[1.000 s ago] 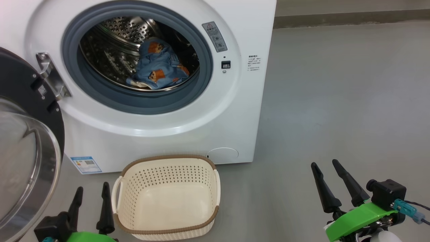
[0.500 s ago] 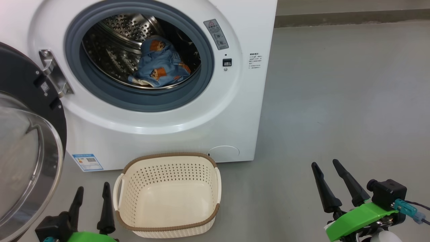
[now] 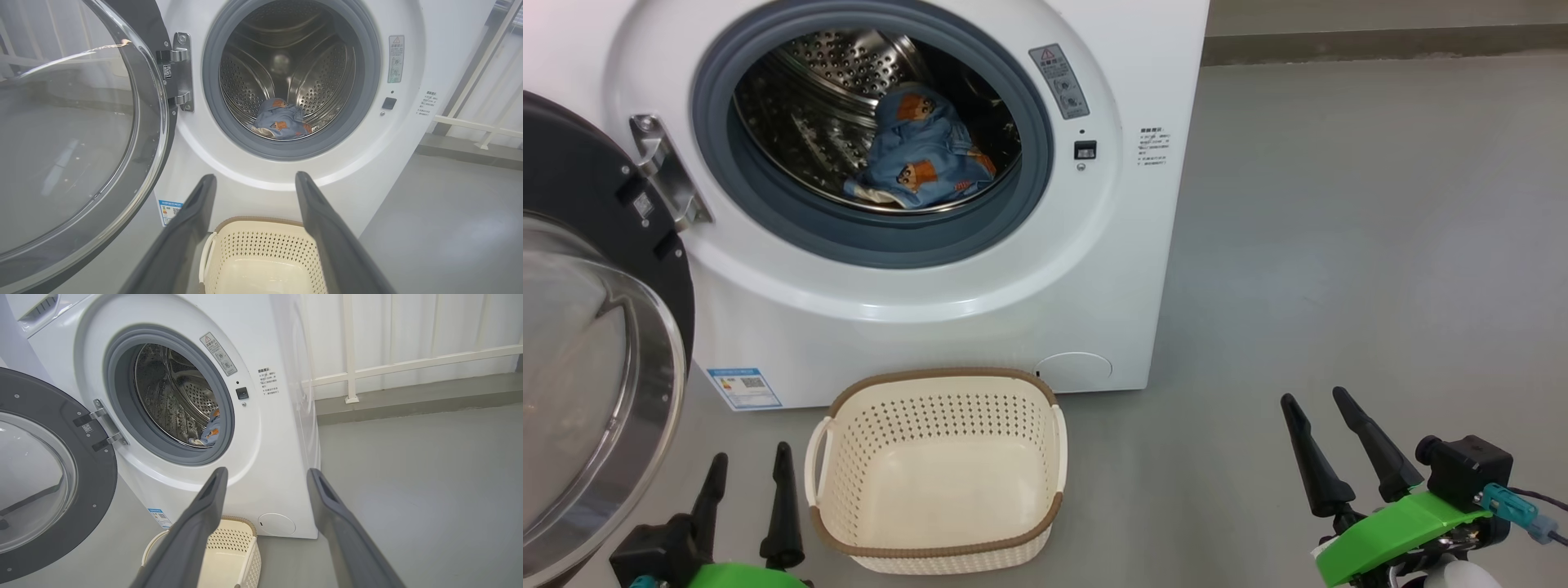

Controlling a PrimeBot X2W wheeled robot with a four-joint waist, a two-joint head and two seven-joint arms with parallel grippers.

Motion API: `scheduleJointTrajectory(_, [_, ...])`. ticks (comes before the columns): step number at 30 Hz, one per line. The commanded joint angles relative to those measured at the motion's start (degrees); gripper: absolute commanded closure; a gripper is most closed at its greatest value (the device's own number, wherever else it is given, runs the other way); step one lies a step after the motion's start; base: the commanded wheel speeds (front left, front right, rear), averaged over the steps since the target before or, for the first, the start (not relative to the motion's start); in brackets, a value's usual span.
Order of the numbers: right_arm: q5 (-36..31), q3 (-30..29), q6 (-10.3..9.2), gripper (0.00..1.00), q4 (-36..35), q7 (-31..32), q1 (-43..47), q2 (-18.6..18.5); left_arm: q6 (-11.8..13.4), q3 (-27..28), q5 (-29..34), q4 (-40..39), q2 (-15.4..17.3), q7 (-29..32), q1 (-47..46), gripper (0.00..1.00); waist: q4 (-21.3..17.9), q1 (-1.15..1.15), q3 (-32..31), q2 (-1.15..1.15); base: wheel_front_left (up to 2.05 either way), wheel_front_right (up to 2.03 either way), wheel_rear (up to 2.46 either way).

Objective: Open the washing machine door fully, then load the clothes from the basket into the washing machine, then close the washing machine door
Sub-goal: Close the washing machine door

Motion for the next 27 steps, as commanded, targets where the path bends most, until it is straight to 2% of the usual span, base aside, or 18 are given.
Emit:
scheduleJointTrajectory(1, [0.51,0.71,0.48,0.00,-1.26,-0.44,0.30,-0.33,-0.15,1.88,0.82,-1.67,0.41,-0.30,-0.99,0.00,0.24,0.00,0.03,0.00,0.00,0.00,0.00])
scheduleJointTrajectory(12, [0.49,0.37,0.48,0.00,-1.27,-0.44,0.65,-0.13,-0.09,1.57,1.24,-1.67,0.36,-0.30,-1.07,0.00,3.20,0.00,-0.09,0.00,0.00,0.00,0.00])
scheduleJointTrajectory(27, [0.66,1.39,0.48,0.00,-0.82,-0.44,0.88,0.64,1.34,1.75,2.83,-1.79,0.92,-0.30,-0.85,0.00,12.92,0.00,-0.91,0.00,0.00,0.00,0.00])
